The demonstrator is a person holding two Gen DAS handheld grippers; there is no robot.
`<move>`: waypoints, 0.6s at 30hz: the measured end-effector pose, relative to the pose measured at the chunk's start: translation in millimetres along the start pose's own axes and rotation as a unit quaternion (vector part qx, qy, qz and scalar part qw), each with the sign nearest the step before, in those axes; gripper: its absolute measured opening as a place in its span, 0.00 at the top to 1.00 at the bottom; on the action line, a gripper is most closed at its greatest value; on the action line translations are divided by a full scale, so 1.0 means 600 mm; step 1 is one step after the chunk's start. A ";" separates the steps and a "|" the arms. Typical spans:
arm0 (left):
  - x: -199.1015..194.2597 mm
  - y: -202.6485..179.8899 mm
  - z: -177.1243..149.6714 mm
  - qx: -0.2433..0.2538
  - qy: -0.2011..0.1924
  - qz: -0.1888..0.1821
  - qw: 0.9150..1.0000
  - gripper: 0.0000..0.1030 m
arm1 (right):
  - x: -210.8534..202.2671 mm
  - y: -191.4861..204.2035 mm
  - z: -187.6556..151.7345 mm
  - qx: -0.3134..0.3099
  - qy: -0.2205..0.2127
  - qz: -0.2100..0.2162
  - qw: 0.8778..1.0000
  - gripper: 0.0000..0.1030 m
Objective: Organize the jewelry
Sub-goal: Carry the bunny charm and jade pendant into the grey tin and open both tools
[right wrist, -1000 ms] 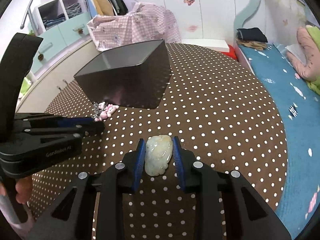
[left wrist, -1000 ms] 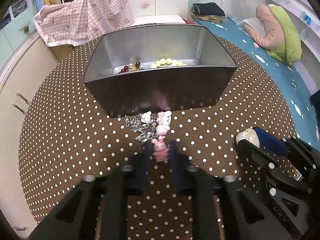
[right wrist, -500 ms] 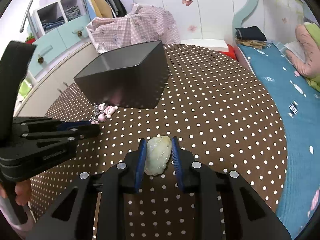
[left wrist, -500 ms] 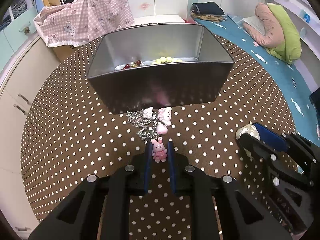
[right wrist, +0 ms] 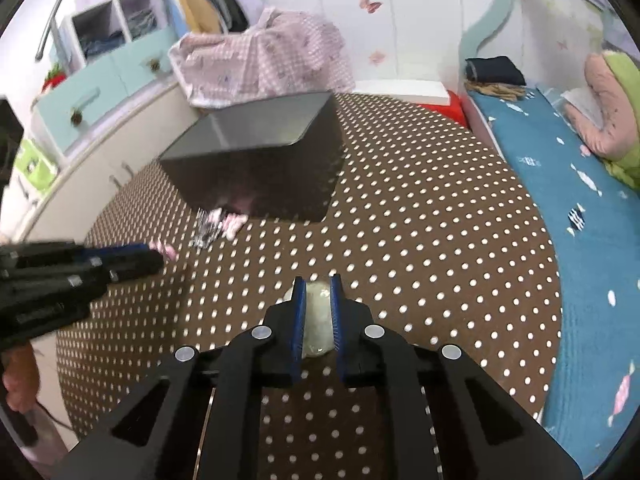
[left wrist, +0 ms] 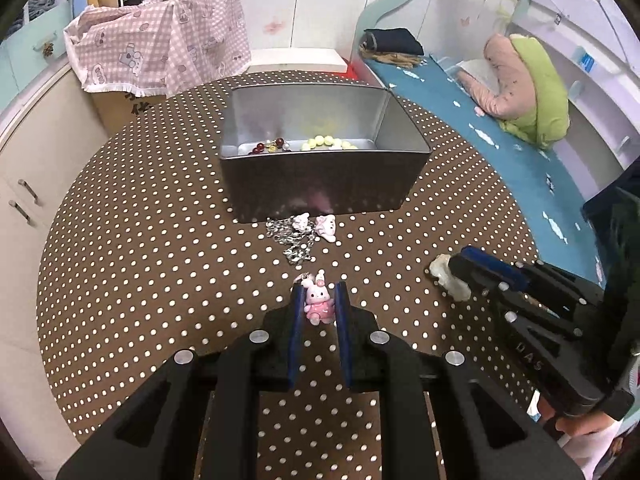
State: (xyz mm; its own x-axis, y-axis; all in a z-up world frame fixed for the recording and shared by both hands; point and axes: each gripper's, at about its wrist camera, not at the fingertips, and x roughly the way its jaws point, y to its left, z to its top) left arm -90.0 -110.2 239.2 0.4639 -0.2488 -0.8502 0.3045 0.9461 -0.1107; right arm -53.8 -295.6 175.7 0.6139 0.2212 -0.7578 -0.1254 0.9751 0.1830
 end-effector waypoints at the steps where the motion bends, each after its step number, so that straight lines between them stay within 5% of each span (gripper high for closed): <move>1: -0.004 0.005 -0.003 -0.002 -0.002 -0.002 1.000 0.86 | 0.003 0.004 -0.001 0.002 0.006 -0.010 1.000 0.84; 7: -0.007 0.016 -0.009 -0.011 -0.002 -0.003 1.000 0.86 | 0.018 0.022 -0.010 -0.009 0.018 -0.019 1.000 0.59; 11: -0.010 0.022 -0.014 -0.016 -0.001 -0.004 1.000 0.86 | 0.020 0.027 -0.011 -0.019 0.009 -0.039 0.999 0.71; 18: -0.017 0.033 -0.013 -0.022 -0.008 -0.011 1.000 0.86 | 0.012 0.021 -0.007 0.003 0.009 -0.035 0.999 0.72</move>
State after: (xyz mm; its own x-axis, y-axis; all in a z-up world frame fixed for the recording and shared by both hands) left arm -95.3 -87.1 241.4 0.4713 -0.2727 -0.8387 0.2778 0.9485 -0.1523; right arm -54.2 -281.4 169.6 0.6061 0.1536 -0.7804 -0.0785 0.9879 0.1335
